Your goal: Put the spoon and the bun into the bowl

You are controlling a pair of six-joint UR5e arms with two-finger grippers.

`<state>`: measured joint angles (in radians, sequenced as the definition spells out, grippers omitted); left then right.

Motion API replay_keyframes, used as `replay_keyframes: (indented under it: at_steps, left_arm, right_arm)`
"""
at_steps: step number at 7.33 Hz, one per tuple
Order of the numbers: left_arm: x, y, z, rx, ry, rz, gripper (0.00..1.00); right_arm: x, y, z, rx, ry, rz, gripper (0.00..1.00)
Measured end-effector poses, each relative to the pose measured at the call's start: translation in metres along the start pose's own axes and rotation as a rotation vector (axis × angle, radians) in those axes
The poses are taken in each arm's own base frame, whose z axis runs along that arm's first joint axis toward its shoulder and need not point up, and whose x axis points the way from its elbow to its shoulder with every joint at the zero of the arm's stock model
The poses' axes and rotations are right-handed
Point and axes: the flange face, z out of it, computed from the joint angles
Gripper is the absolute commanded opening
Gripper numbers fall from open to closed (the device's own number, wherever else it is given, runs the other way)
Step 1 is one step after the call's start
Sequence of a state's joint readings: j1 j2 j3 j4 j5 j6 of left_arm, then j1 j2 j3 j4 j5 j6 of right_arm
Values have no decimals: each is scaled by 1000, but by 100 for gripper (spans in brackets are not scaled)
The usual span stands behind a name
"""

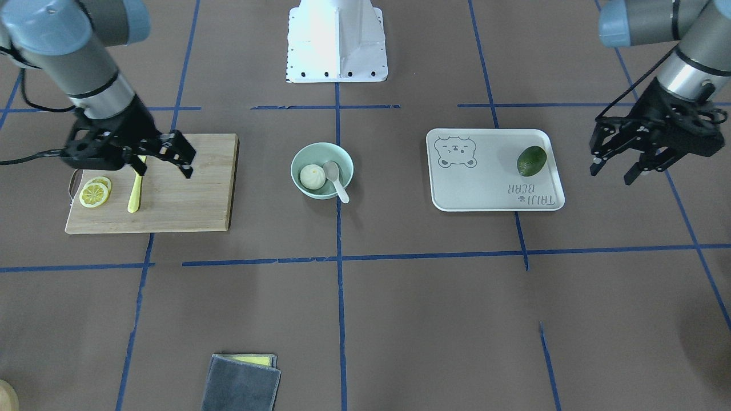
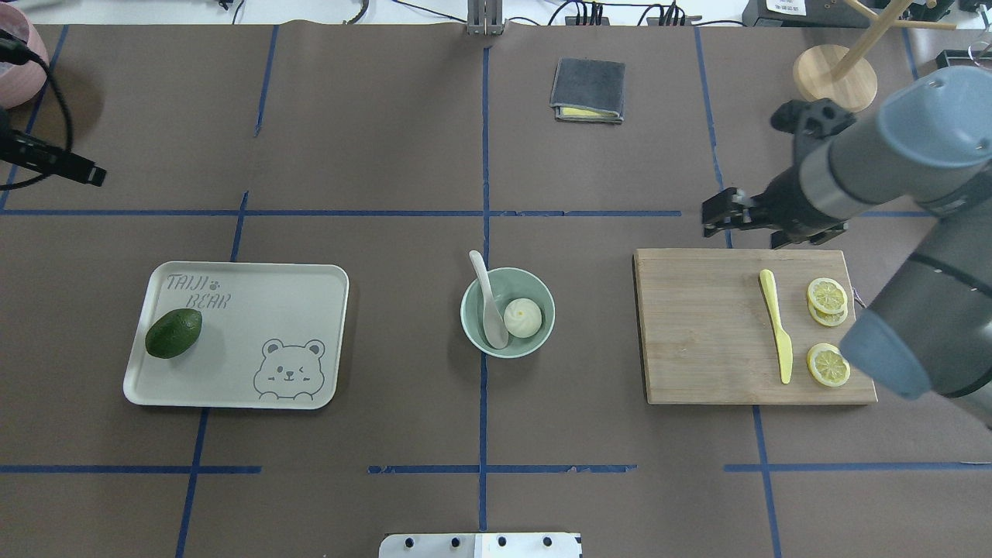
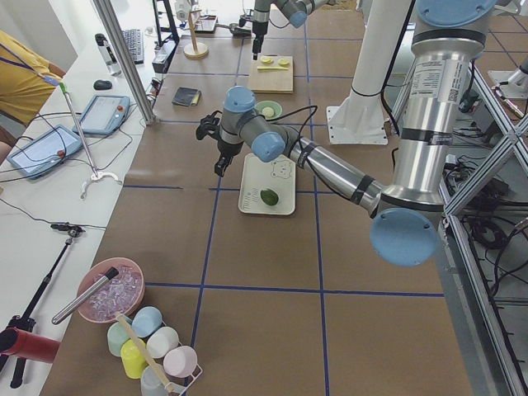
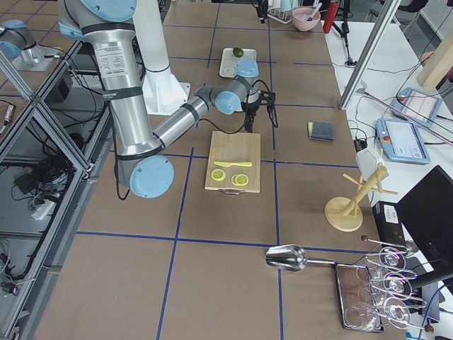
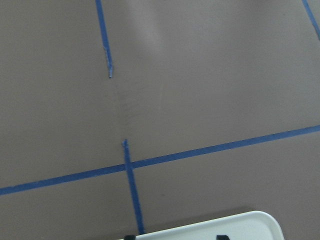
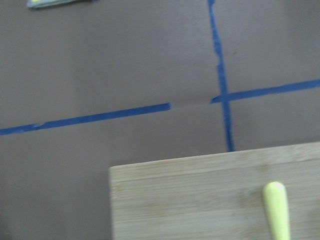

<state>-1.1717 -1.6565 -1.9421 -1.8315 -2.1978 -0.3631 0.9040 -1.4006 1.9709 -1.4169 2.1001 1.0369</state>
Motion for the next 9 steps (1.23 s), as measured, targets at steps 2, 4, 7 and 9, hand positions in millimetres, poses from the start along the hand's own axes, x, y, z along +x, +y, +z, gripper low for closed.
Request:
replay_keyframes:
  at_steps: [2,4,7,9]
  left_arm:
    - [-100,29,-29,-8,-57,113,64]
    - [-192,61,-42,-33,-86,146,67]
    - [-243,94,-41,-96,-12,75,100]
    - [-238,92,-47,-132,13,27,100]
  right_arm:
    - [123,-40,-32,-2,47,-140,100]
    - [228,-67,-53,-9,59,-221,100]
    - [323,-78,-64,-19,71,-258,100]
    - [358,-75,-54,-49,78,-284,100]
